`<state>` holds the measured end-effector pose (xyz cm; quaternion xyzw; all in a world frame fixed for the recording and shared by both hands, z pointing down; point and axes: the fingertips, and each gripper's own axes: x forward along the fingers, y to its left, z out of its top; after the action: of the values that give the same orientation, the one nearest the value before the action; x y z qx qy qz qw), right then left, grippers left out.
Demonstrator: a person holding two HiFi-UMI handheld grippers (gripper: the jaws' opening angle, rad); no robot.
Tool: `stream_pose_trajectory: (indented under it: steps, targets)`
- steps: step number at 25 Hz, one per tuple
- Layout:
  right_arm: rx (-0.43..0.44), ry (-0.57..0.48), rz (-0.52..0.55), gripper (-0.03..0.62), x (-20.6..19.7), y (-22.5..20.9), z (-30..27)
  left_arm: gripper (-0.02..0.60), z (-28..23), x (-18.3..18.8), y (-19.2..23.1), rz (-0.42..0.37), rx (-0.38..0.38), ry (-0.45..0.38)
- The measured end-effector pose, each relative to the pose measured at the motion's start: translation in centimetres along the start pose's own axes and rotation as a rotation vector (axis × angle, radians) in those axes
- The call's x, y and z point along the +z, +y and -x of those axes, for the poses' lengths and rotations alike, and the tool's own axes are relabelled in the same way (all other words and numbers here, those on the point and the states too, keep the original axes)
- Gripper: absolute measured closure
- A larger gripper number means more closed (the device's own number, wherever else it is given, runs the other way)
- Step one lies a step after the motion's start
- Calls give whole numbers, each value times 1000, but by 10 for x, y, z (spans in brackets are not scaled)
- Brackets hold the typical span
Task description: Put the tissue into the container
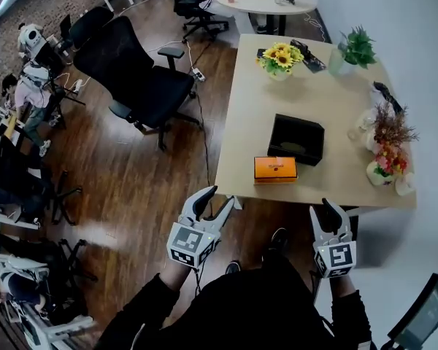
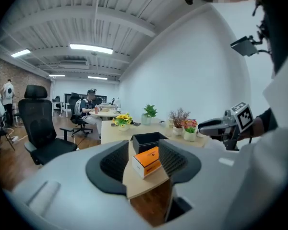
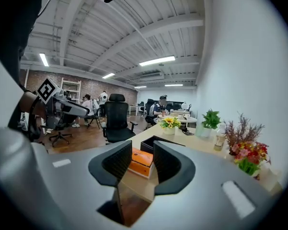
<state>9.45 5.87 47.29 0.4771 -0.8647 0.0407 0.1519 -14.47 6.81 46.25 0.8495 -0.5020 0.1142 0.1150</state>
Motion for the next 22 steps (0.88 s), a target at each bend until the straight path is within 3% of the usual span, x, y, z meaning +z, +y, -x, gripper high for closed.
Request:
stream_pose_trajectory:
  steps: [3, 7, 11, 15, 17, 22]
  targets:
    - [83, 48, -39, 456, -13, -21, -31, 402, -28, -13, 14, 93, 61, 62]
    - [220, 190, -208, 456, -37, -41, -76, 402, -59, -38, 32, 243, 134, 136]
    - [316, 352, -300, 456, -65, -57, -115, 402, -86, -64, 39, 482, 174, 175]
    - [391, 455, -335, 448, -86, -61, -140, 402, -116, -87, 34, 688, 160, 217]
    - [420, 492, -349, 440, -94, -54, -149, 402, -129, -94, 31, 729, 134, 245]
    - [438, 561, -420, 437, -109, -38, -165, 402, -161, -107, 21, 748, 20, 323]
